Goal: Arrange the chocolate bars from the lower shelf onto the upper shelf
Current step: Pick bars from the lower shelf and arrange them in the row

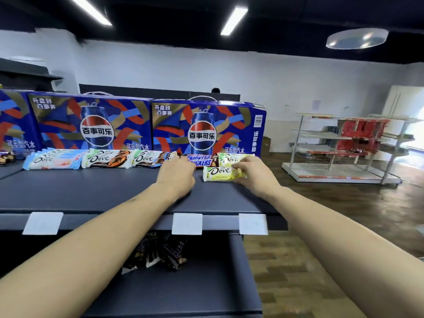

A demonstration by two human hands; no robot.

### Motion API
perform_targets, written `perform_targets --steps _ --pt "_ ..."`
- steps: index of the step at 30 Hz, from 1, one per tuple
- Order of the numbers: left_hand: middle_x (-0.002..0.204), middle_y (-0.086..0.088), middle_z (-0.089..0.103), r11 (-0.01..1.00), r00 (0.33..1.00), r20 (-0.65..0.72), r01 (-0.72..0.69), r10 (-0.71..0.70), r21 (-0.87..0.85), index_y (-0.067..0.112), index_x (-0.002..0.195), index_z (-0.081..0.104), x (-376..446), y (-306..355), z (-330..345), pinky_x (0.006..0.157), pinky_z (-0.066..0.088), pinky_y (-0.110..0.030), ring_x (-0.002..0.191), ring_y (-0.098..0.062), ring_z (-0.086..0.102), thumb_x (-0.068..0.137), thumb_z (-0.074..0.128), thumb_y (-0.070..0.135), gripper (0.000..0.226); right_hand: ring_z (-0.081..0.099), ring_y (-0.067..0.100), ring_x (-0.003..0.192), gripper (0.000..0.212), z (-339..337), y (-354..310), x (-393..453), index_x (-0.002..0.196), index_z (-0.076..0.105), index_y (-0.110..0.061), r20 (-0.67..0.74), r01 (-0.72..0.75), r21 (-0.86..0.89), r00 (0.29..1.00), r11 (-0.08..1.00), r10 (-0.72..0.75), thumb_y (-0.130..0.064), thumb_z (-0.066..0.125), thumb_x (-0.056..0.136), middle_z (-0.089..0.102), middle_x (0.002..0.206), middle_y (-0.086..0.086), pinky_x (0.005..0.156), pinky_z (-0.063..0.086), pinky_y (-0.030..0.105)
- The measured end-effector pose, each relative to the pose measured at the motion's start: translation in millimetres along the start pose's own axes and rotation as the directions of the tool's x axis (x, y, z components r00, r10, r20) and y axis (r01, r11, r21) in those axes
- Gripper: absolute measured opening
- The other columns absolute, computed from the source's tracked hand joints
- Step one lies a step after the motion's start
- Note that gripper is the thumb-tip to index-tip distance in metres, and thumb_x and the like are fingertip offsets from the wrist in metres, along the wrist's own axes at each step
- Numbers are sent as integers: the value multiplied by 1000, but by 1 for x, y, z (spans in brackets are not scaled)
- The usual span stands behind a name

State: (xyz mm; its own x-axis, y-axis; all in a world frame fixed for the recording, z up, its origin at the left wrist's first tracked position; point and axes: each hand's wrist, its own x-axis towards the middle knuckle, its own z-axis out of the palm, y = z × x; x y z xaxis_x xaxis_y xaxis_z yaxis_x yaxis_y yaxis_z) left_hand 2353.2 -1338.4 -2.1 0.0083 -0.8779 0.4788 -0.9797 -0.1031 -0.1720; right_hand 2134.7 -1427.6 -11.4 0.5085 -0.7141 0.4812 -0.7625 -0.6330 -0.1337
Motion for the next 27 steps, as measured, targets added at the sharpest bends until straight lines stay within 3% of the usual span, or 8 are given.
perform_targets --steps 9,15,19,27 --pt "116 -7 60 999 999 38 -19 18 32 17 117 63 17 31 0 84 45 -36 108 -26 52 91 50 26 30 42 23 121 47 5 38 -5 134 58 -26 -7 -69 15 998 997 70 -32 68 89 52 129 0 101 43 36" --pt "105 -5 61 1000 999 49 -9 8 27 17 107 65 39 30 16 77 47 -36 101 -26 54 89 49 24 25 44 23 116 42 16 52 14 130 60 -29 -41 -118 30 992 993 119 -29 67 89 53 123 -2 92 49 38" --pt "100 -5 59 1000 1000 6 -23 23 0 16 100 65 56 30 26 70 41 -34 95 -25 54 89 47 22 22 42 21 120 42 23 58 32 131 59 -28 -35 -154 21 987 988 154 -25 65 89 52 126 -2 90 49 37" --pt "104 -4 58 998 995 -88 -47 43 -44 17 108 66 93 19 37 66 38 -33 97 -25 54 92 49 25 25 45 21 115 44 33 59 62 127 61 -27 -28 -175 -16 984 984 175 -24 65 84 55 123 -3 89 48 36"
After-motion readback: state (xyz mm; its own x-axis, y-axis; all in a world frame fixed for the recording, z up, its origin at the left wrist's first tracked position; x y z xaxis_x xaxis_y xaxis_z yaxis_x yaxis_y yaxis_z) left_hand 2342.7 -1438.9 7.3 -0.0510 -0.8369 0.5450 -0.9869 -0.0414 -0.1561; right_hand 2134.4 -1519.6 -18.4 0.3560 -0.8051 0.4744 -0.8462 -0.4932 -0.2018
